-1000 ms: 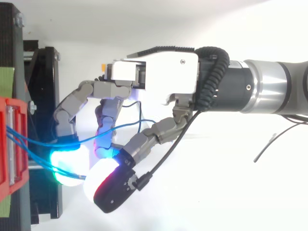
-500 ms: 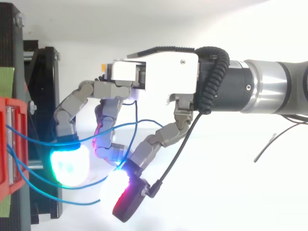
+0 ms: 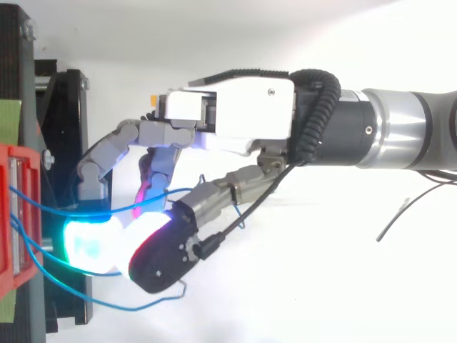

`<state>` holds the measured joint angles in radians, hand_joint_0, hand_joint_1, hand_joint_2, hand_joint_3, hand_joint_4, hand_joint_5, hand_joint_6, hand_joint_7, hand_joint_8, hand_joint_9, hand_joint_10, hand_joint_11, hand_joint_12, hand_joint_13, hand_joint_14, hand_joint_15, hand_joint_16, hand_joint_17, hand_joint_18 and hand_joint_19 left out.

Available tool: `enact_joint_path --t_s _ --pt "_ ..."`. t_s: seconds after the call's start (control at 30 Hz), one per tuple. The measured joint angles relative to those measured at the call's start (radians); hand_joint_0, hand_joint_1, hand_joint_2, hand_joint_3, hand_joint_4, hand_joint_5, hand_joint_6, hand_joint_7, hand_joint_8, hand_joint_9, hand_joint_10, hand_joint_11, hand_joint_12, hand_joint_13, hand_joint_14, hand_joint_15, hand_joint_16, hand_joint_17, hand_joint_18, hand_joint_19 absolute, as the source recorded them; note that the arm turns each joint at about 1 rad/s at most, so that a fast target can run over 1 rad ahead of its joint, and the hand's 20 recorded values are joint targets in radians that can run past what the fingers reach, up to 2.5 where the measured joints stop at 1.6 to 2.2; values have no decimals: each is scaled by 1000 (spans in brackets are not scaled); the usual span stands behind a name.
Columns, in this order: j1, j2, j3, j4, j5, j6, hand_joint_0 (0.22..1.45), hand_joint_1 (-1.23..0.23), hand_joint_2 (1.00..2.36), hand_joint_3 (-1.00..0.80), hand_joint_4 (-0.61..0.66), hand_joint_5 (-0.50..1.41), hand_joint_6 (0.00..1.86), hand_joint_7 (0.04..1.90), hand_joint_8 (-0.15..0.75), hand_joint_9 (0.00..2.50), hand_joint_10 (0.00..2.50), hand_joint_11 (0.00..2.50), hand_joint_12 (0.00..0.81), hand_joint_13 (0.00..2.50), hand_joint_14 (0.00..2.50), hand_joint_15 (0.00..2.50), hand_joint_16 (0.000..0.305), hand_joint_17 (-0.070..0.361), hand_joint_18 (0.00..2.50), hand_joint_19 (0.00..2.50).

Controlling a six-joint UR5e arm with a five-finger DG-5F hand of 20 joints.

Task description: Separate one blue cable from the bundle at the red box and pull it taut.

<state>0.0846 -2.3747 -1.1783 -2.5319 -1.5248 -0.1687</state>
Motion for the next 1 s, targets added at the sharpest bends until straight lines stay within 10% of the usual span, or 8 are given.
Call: enact_joint_path --t_s 0.7,1.0 --pt "0 0 0 -1 0 0 573 -1112 1000 -500 -15 -148 919 761 136 1089 20 1644 336 915 32 942 51 114 776 758" --pt "1 0 0 -4 0 0 431 -694 1000 -500 12 -169 856 679 226 1184 2 1778 409 1067 25 1054 63 141 856 823"
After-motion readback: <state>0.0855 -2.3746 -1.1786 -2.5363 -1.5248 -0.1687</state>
